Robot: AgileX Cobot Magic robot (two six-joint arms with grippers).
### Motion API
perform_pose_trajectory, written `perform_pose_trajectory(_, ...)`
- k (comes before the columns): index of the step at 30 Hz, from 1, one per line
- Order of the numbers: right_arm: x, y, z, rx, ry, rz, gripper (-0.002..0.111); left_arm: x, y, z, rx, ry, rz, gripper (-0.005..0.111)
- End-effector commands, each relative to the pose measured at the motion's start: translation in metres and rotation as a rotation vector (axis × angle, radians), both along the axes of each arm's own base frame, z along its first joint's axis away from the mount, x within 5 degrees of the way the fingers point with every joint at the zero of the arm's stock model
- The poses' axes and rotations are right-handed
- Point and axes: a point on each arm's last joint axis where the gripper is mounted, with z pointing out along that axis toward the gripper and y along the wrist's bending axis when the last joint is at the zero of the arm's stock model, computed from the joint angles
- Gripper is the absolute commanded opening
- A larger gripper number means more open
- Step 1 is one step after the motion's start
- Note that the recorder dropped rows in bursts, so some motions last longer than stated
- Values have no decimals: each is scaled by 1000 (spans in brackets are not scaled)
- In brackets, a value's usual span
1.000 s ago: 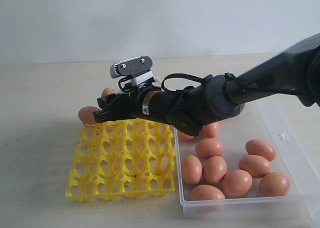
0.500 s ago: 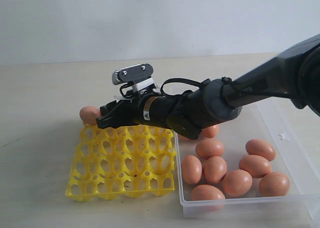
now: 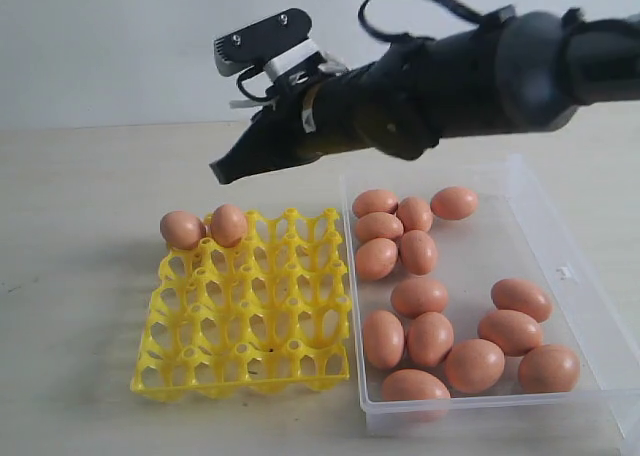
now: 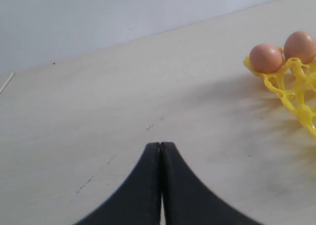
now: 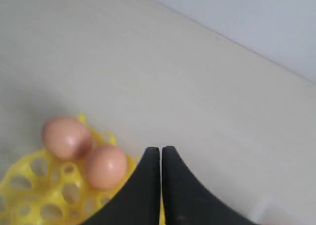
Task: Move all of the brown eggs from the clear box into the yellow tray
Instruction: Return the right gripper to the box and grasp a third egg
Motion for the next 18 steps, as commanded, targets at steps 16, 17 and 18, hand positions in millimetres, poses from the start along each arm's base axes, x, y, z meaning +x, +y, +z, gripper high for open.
perform_pose_trajectory(16,-43,-152,5,-597,640,-330,30,0,0,3,-15,-20,1,0)
perform_pose_trajectory(17,-41,-150,1,-602,647,-306,38,0,0,3,-15,-20,1,0)
perform_pose_trajectory(18,-40,-149,-2,-606,646,-288,43,0,0,3,-15,-20,1,0)
